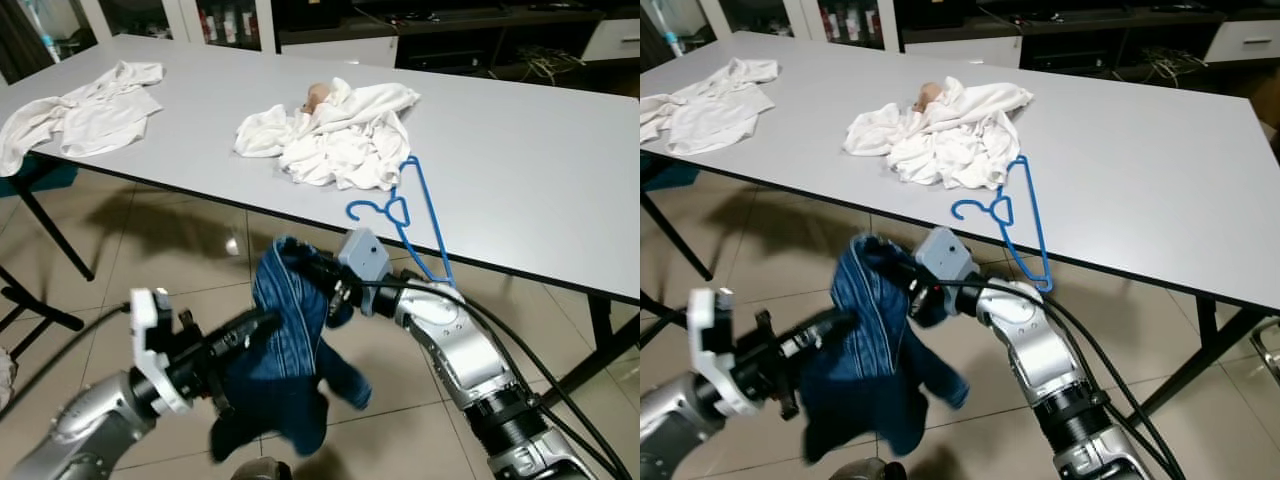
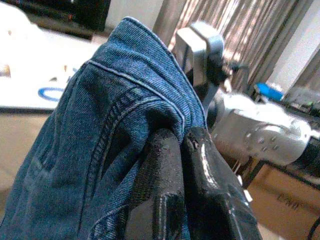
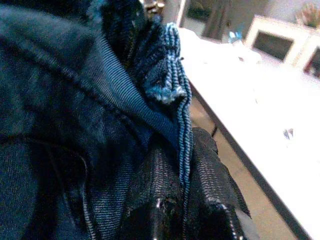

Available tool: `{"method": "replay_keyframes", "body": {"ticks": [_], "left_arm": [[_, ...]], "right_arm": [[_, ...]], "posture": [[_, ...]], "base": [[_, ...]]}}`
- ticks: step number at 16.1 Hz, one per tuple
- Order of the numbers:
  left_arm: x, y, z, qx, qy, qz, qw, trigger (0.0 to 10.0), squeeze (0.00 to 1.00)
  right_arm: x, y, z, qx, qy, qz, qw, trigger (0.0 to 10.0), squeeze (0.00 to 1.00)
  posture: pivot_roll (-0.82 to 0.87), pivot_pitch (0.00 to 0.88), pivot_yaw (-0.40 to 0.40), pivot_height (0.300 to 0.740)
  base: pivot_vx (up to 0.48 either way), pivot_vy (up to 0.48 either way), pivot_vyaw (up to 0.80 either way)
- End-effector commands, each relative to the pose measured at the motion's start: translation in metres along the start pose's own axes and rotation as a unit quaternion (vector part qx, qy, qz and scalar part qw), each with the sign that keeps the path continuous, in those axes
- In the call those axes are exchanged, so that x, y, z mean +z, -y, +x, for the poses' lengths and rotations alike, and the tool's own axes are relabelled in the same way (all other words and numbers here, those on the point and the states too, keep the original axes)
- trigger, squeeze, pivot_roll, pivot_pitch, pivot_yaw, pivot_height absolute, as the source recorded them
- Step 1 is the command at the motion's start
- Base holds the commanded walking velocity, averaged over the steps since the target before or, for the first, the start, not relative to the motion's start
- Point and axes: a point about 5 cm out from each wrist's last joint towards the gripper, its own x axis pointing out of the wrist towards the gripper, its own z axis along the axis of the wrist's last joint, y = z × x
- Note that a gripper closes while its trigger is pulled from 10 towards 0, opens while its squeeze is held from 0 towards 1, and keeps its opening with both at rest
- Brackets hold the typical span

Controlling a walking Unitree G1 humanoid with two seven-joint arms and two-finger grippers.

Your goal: Hang hanger

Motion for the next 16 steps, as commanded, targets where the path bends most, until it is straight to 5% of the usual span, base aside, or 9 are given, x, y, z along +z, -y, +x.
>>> {"method": "replay_keyframes", "body": {"ticks": [1, 2, 3, 8, 9, 10, 12, 13, 16], "left_arm": [[-0.006, -0.005, -0.002, 0.008, -0.018, 0.012, 1.000, 0.0, 0.00], [-0.014, -0.010, -0.004, 0.023, -0.034, 0.013, 0.999, 3.1, 0.00], [-0.022, -0.017, -0.007, 0.047, -0.058, 0.013, 0.997, 9.6, 0.00], [-0.043, -0.035, -0.016, 0.086, -0.108, 0.049, 0.989, 10.0, 0.00], [-0.046, -0.038, -0.018, 0.093, -0.115, 0.054, 0.988, 10.0, 0.13], [-0.050, -0.045, -0.022, 0.114, -0.126, 0.071, 0.983, 10.0, 0.13], [-0.050, -0.054, -0.027, 0.154, -0.119, 0.093, 0.976, 10.0, 0.10], [-0.047, -0.061, -0.031, 0.183, -0.109, 0.114, 0.970, 10.0, 0.00], [-0.044, -0.071, -0.038, 0.215, -0.107, 0.152, 0.959, 10.0, 0.00]], "right_arm": [[0.000, 0.000, 0.001, -0.010, 0.007, -0.001, 1.000, 10.0, 0.00], [-0.006, 0.001, 0.000, -0.021, -0.002, 0.003, 1.000, 10.0, 0.00], [-0.012, 0.003, -0.001, -0.036, -0.012, 0.004, 0.999, 10.0, 0.00], [-0.019, 0.015, -0.005, -0.098, -0.025, 0.017, 0.995, 10.0, 0.00], [-0.020, 0.017, -0.005, -0.105, -0.024, 0.026, 0.994, 10.0, 0.00], [-0.022, 0.018, -0.005, -0.111, -0.026, 0.029, 0.993, 10.0, 0.00], [-0.025, 0.018, -0.007, -0.117, -0.031, 0.032, 0.992, 10.0, 0.00], [-0.027, 0.018, -0.009, -0.121, -0.036, 0.032, 0.991, 10.0, 0.00], [-0.030, 0.021, -0.011, -0.135, -0.045, 0.034, 0.989, 10.0, 0.00]], "posture": [[0.03, 0.000, 0.063, 0.740], [0.03, 0.000, 0.063, 0.740], [0.02, 0.000, 0.066, 0.740], [0.01, 0.000, 0.066, 0.740], [0.01, 0.000, 0.066, 0.740], [0.01, 0.000, 0.067, 0.740], [0.01, 0.000, 0.068, 0.740], [0.01, 0.000, 0.069, 0.740], [0.01, 0.000, 0.071, 0.740]], "base": [[0.000, 0.000, 0.00], [0.000, 0.000, 0.00], [0.000, 0.000, 0.00], [0.000, 0.000, 0.00], [0.000, 0.000, 0.00], [0.000, 0.000, 0.00], [0.000, 0.000, 0.00], [0.000, 0.000, 0.00], [0.000, 0.000, 0.00]]}}
